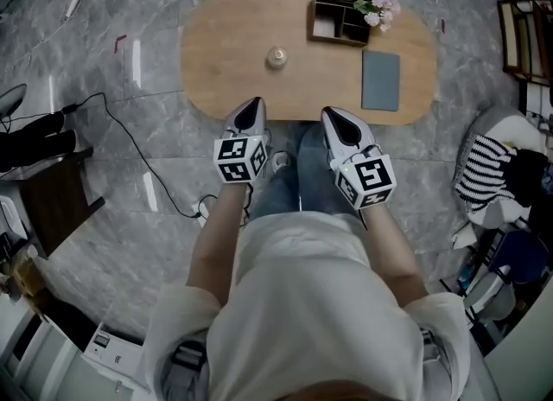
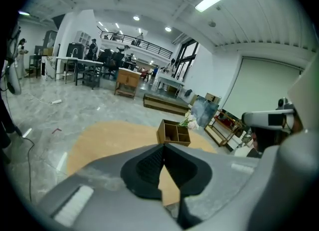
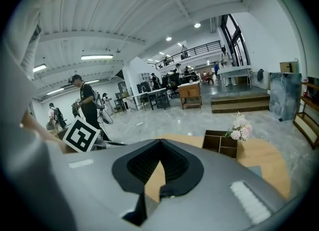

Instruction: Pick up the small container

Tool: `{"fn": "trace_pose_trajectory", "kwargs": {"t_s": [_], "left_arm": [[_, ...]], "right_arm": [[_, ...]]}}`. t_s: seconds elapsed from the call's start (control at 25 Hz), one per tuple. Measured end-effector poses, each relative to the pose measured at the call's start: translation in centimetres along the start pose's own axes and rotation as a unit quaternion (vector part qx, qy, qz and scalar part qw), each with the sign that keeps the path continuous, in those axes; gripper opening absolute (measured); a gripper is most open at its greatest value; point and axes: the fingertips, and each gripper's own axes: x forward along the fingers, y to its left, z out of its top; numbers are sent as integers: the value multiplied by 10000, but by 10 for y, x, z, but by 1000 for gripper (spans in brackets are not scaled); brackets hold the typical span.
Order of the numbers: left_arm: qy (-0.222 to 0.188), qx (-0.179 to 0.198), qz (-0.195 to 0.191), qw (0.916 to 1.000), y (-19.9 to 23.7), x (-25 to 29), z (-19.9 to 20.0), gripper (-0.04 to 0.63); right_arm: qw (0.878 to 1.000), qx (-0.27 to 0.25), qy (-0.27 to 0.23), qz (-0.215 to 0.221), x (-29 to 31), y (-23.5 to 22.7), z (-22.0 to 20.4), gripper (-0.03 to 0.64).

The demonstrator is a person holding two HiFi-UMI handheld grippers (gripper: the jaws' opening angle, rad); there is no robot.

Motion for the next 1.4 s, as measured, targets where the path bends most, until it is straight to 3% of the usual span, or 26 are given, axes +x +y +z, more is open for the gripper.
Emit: {"fn": "trace_pose_trajectory", "kwargs": {"t_s": [0.24, 0.44, 0.56, 1.04, 1.4], "left_arm": [[257, 86, -96, 9996, 15, 59, -23, 35], [461, 218, -299, 9983, 23, 111, -44, 246], [548, 307, -212, 9978, 35, 139, -55, 288], [931, 834, 21, 9922, 68, 227, -99, 357], [811, 1149, 90, 9900, 74, 268, -101, 371]], "right_arm": [[9994, -35, 324, 115, 44, -32, -18, -2], [9983, 121, 495, 276, 72, -48, -34, -2], [9976, 226, 576, 320, 86, -56, -43, -2], [9947, 480, 811, 409, 122, -88, -77, -2], [9899, 769, 1084, 488, 129, -92, -111, -2]]}}
